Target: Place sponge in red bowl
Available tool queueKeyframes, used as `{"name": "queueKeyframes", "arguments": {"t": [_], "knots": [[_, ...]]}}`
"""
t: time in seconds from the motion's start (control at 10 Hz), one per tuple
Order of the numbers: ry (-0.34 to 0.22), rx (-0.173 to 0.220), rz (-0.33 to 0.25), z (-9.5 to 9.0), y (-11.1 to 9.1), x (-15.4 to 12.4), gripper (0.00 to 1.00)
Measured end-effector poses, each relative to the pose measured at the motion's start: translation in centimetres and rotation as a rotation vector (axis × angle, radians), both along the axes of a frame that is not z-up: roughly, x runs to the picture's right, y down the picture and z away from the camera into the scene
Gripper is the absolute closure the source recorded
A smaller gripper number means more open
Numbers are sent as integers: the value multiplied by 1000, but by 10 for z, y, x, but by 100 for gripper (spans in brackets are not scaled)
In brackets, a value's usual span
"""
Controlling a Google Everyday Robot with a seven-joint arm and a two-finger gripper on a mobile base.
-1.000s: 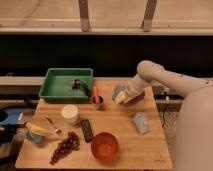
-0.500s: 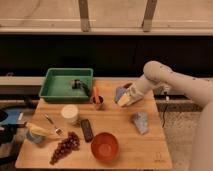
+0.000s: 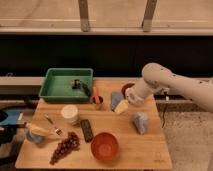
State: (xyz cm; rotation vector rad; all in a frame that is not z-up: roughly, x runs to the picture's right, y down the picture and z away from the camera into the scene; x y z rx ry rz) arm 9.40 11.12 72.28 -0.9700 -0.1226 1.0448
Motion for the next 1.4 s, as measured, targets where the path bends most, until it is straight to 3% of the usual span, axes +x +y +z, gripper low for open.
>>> {"name": "queueKeyframes", "arguments": {"t": [0.3, 1.1, 1.4], "knots": [[-78, -61, -67, -18, 29, -31, 100], [-87, -74, -81, -18, 32, -35, 100], [-115, -121, -103, -19, 68, -54, 100]]}}
